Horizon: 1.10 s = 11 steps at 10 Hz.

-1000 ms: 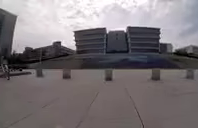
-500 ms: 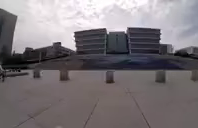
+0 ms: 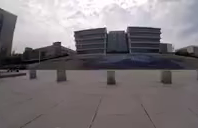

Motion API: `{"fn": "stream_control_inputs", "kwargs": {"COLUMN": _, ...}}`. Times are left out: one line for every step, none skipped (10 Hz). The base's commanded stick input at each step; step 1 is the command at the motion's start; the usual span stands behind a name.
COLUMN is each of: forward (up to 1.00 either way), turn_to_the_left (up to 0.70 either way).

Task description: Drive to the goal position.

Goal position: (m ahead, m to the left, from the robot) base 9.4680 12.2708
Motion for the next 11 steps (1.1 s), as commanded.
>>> {"fn": "stream_control_inputs", "kwargs": {"forward": 0.67, "turn_to_the_left": 0.00}}
{"fn": "stream_control_inputs", "kwargs": {"forward": 0.67, "turn_to_the_left": 0.00}}
{"fn": "stream_control_inputs", "kwargs": {"forward": 0.67, "turn_to_the_left": 0.00}}
{"fn": "stream_control_inputs", "kwargs": {"forward": 0.67, "turn_to_the_left": 0.00}}
{"fn": "stream_control_inputs", "kwargs": {"forward": 0.67, "turn_to_the_left": 0.00}}
{"fn": "stream_control_inputs", "kwargs": {"forward": 0.67, "turn_to_the_left": 0.00}}
{"fn": "stream_control_inputs", "kwargs": {"forward": 0.67, "turn_to_the_left": 0.00}}
{"fn": "stream_control_inputs", "kwargs": {"forward": 0.67, "turn_to_the_left": 0.00}}
{"fn": "stream_control_inputs", "kwargs": {"forward": 0.67, "turn_to_the_left": 0.01}}
{"fn": "stream_control_inputs", "kwargs": {"forward": 0.67, "turn_to_the_left": 0.13}}
{"fn": "stream_control_inputs", "kwargs": {"forward": 0.67, "turn_to_the_left": 0.22}}
